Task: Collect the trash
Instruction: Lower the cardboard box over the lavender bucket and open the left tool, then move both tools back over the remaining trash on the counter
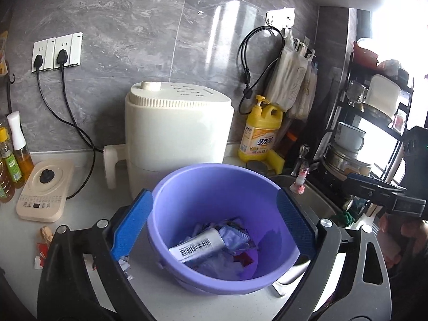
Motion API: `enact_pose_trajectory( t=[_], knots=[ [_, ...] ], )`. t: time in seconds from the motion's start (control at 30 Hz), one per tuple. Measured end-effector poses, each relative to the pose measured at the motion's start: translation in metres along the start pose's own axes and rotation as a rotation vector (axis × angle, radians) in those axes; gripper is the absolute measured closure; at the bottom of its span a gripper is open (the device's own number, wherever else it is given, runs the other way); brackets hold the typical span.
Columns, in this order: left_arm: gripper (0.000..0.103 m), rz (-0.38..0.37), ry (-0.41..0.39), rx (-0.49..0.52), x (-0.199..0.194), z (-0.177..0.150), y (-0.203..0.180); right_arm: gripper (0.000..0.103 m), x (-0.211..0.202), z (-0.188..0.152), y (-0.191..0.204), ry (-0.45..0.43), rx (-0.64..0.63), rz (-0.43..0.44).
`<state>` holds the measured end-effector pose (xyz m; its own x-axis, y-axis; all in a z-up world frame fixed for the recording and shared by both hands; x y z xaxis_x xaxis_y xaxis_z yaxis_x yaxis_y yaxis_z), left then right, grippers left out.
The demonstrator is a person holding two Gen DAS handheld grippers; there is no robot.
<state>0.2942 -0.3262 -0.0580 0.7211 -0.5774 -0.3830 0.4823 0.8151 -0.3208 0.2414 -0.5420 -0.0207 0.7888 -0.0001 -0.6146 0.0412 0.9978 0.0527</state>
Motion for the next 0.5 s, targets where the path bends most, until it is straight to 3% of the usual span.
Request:
enact_pose_trajectory(
  t=[0.2, 0.5],
  knots=[
    [0.007, 0.066, 0.033, 0.008, -0.021, 0.001, 0.023, 0.008, 0.006, 0.007, 0.030, -0.007, 0.016, 0.060],
    [0.006, 0.173, 0.001, -0.033, -0.082, 0.005, 0.074, 0.008, 0.009, 0.012, 0.109, -0.008, -0.025, 0.156]
  ],
)
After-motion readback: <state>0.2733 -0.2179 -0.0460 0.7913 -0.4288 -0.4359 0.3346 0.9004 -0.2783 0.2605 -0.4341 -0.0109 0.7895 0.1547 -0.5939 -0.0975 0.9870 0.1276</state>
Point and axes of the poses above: each gripper's, at about its wrist camera, not at the fingertips, and x roughly the way its jaws point, y to its left, z to its top, the point moved 8 cm from there along x, roughly the way its jaws point, and after that the axes turned 15 degrees about -z, right-handed, at the moved point
